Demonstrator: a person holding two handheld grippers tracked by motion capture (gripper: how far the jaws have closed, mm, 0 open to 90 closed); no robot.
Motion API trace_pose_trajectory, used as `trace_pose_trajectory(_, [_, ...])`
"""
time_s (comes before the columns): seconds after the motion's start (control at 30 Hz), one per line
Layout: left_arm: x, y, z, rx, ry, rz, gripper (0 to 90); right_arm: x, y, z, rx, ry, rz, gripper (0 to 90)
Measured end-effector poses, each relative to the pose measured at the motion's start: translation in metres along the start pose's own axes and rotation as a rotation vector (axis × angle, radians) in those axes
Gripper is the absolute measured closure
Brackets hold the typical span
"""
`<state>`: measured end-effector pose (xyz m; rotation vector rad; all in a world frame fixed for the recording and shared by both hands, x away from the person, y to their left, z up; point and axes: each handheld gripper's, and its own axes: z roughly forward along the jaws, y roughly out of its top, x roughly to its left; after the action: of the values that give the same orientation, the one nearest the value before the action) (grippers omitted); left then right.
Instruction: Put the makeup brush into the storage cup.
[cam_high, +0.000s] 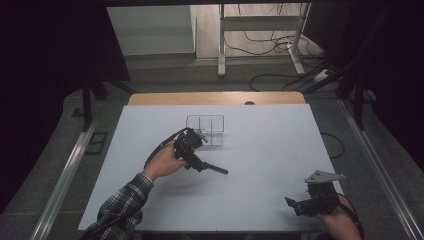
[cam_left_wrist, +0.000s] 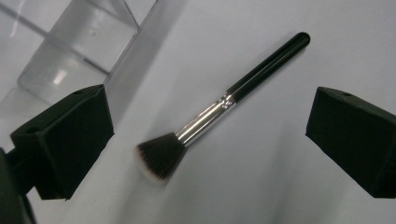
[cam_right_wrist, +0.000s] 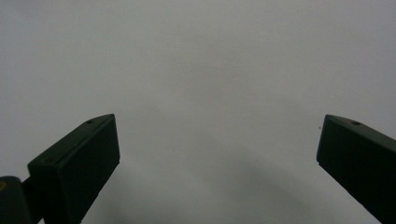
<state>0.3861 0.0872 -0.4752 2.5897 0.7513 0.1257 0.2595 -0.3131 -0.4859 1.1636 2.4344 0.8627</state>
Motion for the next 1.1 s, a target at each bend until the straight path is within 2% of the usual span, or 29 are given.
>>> trace_pose_trajectory(0.37, [-0.001, 0.01, 0.007, 0.012, 0.012, 0.019, 2.9, 0.0, 0.0, 0.0, 0.004, 0.001, 0.0, 0.0])
trace_pose_trajectory(0.7, [-0.001, 0.009, 0.02, 0.036, -0.015, 0.053, 2.7, 0.0, -0.001, 0.0, 0.008, 0.002, -0.001, 0.0])
trace_pose_trajectory(1.1, [-0.003, 0.007, 0.035, 0.055, -0.042, 0.075, 4.1, 0.0, -0.001, 0.001, 0.01, 0.003, -0.004, 0.0])
